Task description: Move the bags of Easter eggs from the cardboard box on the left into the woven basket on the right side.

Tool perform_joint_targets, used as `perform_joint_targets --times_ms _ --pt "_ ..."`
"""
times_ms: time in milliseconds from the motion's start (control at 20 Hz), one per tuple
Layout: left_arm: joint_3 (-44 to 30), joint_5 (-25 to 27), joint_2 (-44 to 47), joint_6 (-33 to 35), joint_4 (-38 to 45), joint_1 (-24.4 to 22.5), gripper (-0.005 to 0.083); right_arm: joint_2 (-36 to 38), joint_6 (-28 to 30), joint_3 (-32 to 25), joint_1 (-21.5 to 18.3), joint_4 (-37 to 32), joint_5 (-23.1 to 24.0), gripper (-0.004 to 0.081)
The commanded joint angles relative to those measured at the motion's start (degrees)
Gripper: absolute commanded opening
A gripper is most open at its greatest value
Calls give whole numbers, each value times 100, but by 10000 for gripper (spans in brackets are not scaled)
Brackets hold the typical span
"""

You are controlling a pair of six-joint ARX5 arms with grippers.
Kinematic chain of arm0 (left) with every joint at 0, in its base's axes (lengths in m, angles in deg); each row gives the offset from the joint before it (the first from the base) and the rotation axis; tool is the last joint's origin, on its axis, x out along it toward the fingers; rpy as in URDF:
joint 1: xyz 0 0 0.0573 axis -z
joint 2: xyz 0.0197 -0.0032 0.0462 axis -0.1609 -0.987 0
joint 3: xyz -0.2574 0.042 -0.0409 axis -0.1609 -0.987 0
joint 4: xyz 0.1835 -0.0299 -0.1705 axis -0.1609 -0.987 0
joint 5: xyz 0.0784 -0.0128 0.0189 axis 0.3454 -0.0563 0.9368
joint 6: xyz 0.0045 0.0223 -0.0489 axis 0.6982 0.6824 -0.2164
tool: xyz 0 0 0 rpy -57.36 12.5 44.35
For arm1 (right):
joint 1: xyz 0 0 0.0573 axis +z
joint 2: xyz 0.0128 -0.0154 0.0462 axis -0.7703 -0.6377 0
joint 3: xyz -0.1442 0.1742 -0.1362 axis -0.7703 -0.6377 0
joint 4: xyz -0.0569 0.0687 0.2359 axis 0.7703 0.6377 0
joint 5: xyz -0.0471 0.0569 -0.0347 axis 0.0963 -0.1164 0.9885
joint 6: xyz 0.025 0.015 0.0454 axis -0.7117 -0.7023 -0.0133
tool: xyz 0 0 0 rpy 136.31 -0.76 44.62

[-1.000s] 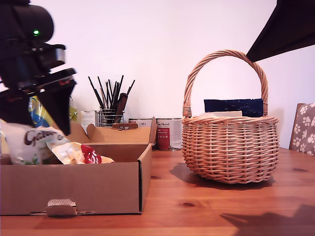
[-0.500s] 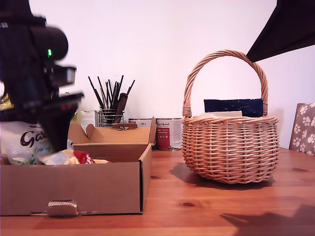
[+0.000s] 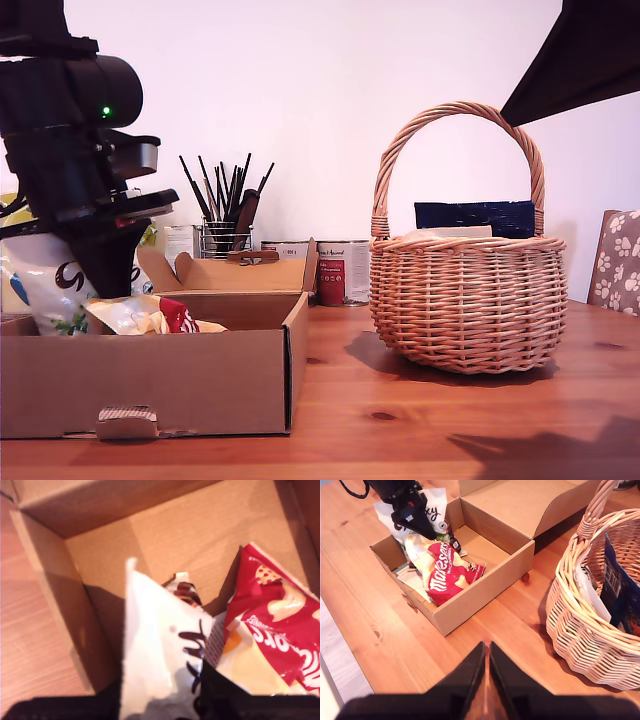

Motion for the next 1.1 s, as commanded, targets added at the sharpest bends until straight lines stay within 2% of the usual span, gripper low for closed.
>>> perform_joint_targets --times_ms 0,300,550,750,900,1050 --pt "66 -20 264 81 -7 15 16 -15 -7 -151 -7 -28 -2 -6" --pt "66 -22 1421 323 199 15 16 -15 -7 -151 -7 -37 -2 -6" --pt "66 -903 1932 686 1119 249 16 70 -260 -151 -13 -302 83 -8" --pt "63 -1169 1880 691 1926 791 16 586 -490 -151 -17 -308 942 -11" --pt "63 -1224 1880 684 2575 1204 16 1209 -905 -151 -17 -160 1543 -10" --pt "63 -1222 1799 680 3112 1620 16 1945 -1167 -151 -15 380 1696 -11"
